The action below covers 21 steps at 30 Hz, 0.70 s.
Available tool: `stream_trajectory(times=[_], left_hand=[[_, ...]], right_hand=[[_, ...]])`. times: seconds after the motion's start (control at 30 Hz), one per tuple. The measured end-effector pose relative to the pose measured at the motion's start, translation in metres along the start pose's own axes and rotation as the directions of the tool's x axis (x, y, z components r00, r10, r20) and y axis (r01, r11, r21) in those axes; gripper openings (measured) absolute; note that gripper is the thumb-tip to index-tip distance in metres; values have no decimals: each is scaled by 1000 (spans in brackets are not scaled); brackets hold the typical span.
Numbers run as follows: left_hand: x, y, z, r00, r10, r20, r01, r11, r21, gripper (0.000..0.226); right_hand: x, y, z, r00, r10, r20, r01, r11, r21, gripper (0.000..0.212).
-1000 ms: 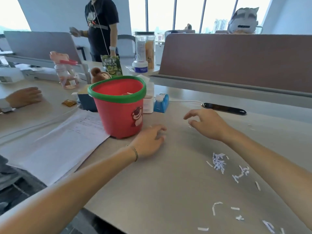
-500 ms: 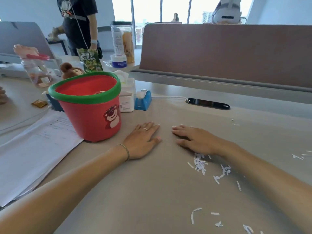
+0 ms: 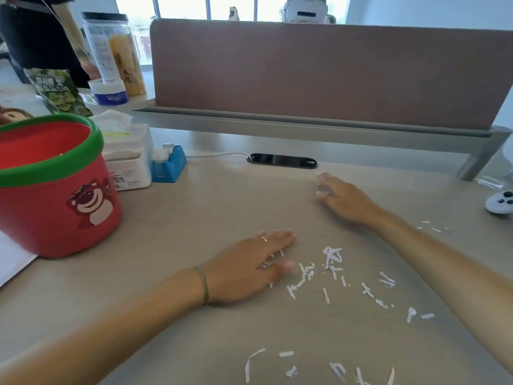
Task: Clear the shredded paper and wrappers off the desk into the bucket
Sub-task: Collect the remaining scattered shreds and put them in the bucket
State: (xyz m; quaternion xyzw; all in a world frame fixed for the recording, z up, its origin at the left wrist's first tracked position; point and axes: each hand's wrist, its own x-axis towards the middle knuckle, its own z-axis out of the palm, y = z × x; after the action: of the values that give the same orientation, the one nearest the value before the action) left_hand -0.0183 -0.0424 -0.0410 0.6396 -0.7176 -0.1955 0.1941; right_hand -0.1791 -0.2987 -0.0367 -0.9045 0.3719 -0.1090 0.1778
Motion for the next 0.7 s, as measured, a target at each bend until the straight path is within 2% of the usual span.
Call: stream_trajectory(times=[0.1, 0.23, 0.33, 0.47, 0.57, 0.63, 0.7], left_hand=[[-5, 2, -12, 998, -33, -62, 26, 992, -121, 59], [2, -12, -23, 983, -112, -147, 96, 989, -117, 65], [23, -19, -20, 979, -146, -139, 136, 987, -83, 64], [68, -11, -11, 985, -123, -123, 118, 992, -51, 58], [99, -2, -2, 989, -90, -117, 84, 995, -56, 57], [112, 3, 3, 991, -65, -117, 58, 997, -59, 56], [116, 5, 6, 991, -52, -126, 44, 997, -64, 57]], right_hand=[[10, 17, 3, 998, 17, 54, -14, 999, -45, 60], [-1, 21, 11, 988, -68, 137, 91, 981, -170, 61], [-34, 8, 11, 968, -151, 199, 183, 971, -155, 64], [-94, -10, 6, 930, -253, 268, 279, 958, -63, 63], [-113, 10, -12, 972, -184, 148, 182, 983, 24, 59], [-113, 53, -30, 998, -30, 57, 32, 999, -40, 58], [-117, 102, -47, 987, 161, -7, -161, 980, -117, 60]])
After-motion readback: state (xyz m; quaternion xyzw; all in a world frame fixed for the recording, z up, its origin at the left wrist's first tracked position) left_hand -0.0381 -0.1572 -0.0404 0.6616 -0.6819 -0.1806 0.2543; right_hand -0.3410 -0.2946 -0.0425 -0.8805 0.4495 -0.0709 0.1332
